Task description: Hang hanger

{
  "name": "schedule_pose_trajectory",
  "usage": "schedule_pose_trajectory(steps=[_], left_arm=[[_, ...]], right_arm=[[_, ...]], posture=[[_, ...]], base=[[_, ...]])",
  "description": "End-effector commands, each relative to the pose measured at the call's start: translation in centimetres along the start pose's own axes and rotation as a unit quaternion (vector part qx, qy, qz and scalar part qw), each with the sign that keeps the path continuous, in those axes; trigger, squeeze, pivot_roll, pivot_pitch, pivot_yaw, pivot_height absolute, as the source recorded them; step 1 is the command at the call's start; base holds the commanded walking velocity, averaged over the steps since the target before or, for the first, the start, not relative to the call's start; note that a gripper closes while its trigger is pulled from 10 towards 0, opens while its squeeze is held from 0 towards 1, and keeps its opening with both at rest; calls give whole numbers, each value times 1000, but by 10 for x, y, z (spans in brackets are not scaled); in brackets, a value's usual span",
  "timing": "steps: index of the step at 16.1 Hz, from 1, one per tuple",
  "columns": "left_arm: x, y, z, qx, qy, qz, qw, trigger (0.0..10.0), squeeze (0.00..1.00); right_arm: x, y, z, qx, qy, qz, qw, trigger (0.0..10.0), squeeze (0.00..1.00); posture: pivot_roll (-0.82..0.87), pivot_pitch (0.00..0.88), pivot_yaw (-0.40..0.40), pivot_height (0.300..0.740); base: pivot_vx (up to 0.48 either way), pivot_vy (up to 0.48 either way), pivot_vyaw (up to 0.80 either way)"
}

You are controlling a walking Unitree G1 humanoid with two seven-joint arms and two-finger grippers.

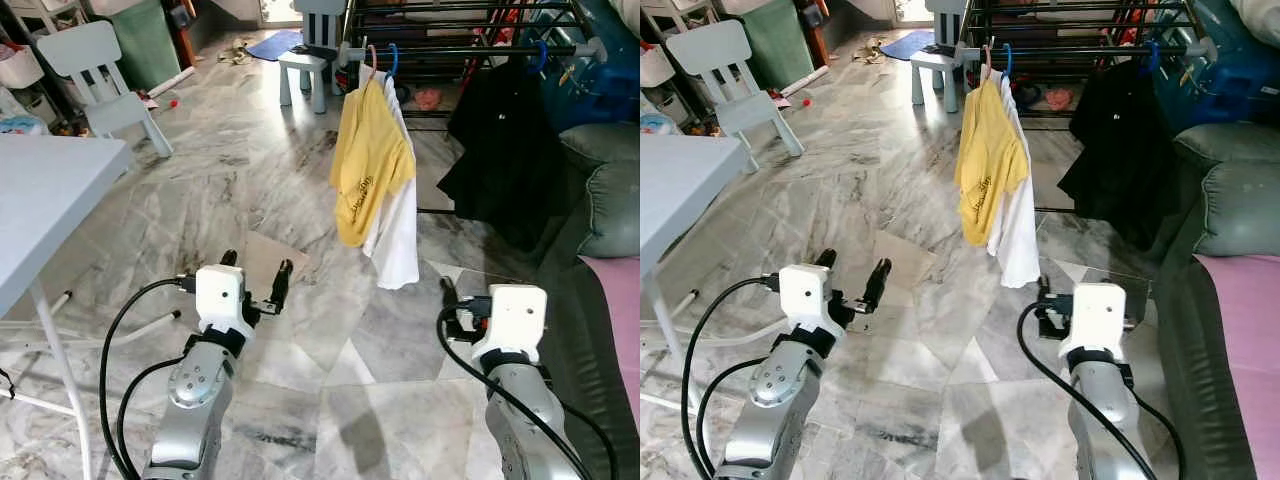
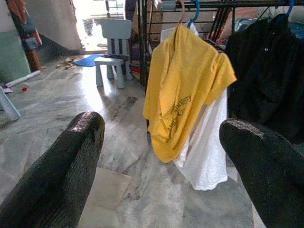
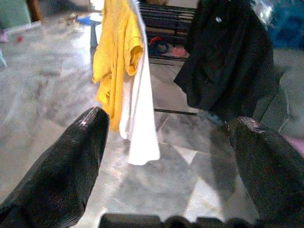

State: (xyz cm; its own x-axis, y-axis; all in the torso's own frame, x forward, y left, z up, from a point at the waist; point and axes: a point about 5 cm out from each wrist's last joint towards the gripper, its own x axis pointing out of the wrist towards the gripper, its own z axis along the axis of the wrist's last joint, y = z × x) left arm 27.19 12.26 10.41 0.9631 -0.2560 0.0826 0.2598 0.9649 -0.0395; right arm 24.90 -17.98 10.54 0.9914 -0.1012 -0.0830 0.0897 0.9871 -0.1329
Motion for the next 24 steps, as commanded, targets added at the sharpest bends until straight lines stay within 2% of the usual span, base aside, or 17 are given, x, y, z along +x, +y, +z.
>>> schedule_pose_trajectory(steps=[1, 4, 7, 10, 12, 13, 14, 15, 18, 20, 21, 22, 23, 24], left_arm=[[2, -2, -2, -5, 8, -13, 1000, 10000, 0], [1, 2, -4, 5, 14, -6, 1000, 10000, 0], [1, -2, -6, -7, 19, -13, 1000, 10000, 0], [4, -12, -10, -15, 24, -45, 999, 10000, 0], [5, -17, -9, -18, 22, -57, 998, 10000, 0], [7, -19, -9, -16, 19, -58, 998, 10000, 0], [8, -19, -8, -18, 18, -59, 998, 10000, 0], [9, -22, -8, -17, 14, -67, 998, 10000, 0], [9, -25, -8, -20, 12, -76, 997, 10000, 0], [8, -26, -8, -14, 12, -83, 996, 10000, 0], [8, -27, -8, -11, 13, -85, 996, 10000, 0], [7, -28, -8, -5, 12, -92, 996, 10000, 0], [7, -29, -8, -5, 11, -94, 996, 10000, 0], [7, -29, -8, -7, 12, -94, 995, 10000, 0]], right_arm=[[2, -1, -6, -6, 18, -3, 1000, 10000, 0], [2, -4, -5, 17, 18, -4, 1000, 10000, 0], [1, -5, -5, 10, 23, -8, 1000, 10000, 0], [6, -2, 0, -38, 7, -17, 999, 10000, 0], [8, -1, 1, -41, -2, -22, 999, 10000, 0], [8, 0, 3, -22, -10, -16, 1000, 10000, 0], [8, 1, 5, -22, -17, -17, 999, 10000, 0], [8, 2, 7, -52, -24, -21, 998, 10000, 0], [6, 5, 5, -18, -10, 9, 1000, 10000, 0], [5, 2, 1, 10, -1, 3, 1000, 10000, 0], [5, 3, 1, 4, 1, 8, 1000, 10000, 0], [7, 4, 0, -32, 1, 2, 999, 10000, 0], [7, 6, 0, -25, -2, 4, 1000, 10000, 0], [7, 7, -2, 12, 5, 3, 1000, 10000, 0]], posture=[[-131, 81, 71, 740], [-138, 86, 78, 740], [-142, 81, 78, 740], [-158, 67, 93, 740], [-165, 63, 100, 740], [-168, 62, 102, 740], [-170, 63, 103, 740], [-173, 64, 103, 740], [-174, 70, 107, 740], [-173, 71, 107, 740], [-173, 70, 107, 740], [-173, 71, 107, 740], [-173, 71, 107, 740], [-172, 73, 107, 740]], base=[[0, 0, 0], [0, 0, 0], [0, 119, 0], [0, 425, 0], [0, 426, 0], [0, 420, 0], [240, 416, 0], [277, 394, 0], [334, 341, 0], [416, 133, 0], [454, 0, 0], [465, 0, 0], [472, 0, 0], [480, 0, 0]])
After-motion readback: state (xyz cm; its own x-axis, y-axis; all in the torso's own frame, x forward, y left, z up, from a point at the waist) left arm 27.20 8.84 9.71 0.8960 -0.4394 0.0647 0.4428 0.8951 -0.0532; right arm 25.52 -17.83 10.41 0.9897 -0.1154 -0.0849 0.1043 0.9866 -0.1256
